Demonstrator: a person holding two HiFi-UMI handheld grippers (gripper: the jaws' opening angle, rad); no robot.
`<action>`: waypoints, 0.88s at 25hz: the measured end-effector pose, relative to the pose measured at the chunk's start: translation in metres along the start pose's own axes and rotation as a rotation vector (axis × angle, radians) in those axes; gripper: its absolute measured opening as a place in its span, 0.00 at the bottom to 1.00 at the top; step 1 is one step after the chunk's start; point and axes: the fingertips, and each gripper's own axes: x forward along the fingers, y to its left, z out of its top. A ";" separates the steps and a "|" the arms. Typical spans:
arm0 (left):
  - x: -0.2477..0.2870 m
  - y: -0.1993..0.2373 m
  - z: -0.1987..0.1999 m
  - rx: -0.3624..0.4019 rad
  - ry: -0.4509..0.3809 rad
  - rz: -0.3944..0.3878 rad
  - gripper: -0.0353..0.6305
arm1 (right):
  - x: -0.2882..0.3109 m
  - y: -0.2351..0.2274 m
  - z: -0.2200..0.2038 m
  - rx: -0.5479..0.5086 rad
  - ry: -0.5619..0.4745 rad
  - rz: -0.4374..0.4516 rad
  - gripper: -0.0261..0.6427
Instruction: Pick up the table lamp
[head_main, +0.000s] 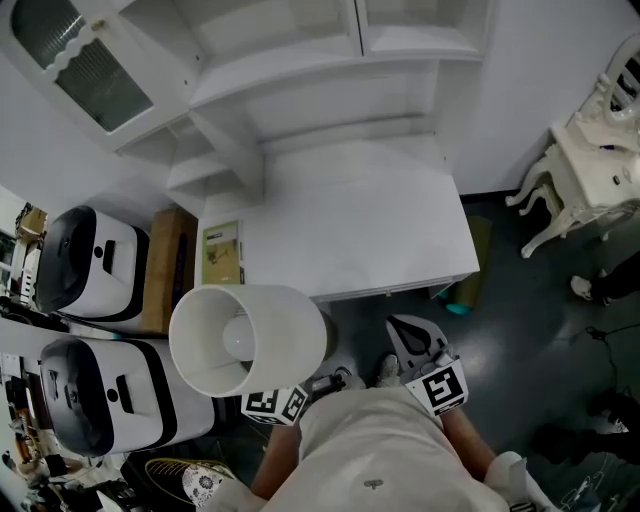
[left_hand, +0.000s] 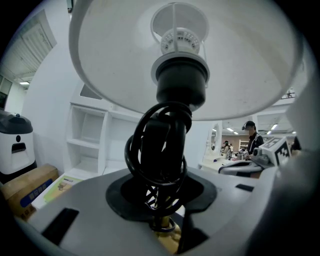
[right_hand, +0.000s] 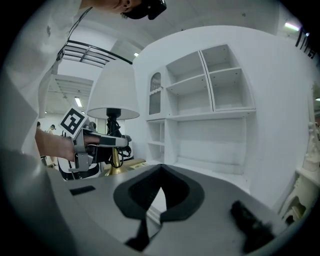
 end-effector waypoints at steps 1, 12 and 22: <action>-0.001 -0.001 0.000 0.007 0.002 -0.008 0.27 | 0.001 0.002 0.000 -0.005 0.001 -0.002 0.06; -0.016 -0.006 -0.009 0.010 0.017 -0.067 0.27 | 0.002 0.024 0.002 -0.008 0.019 -0.016 0.06; -0.020 -0.004 -0.018 0.016 0.038 -0.103 0.27 | 0.001 0.035 0.000 -0.013 0.021 -0.042 0.06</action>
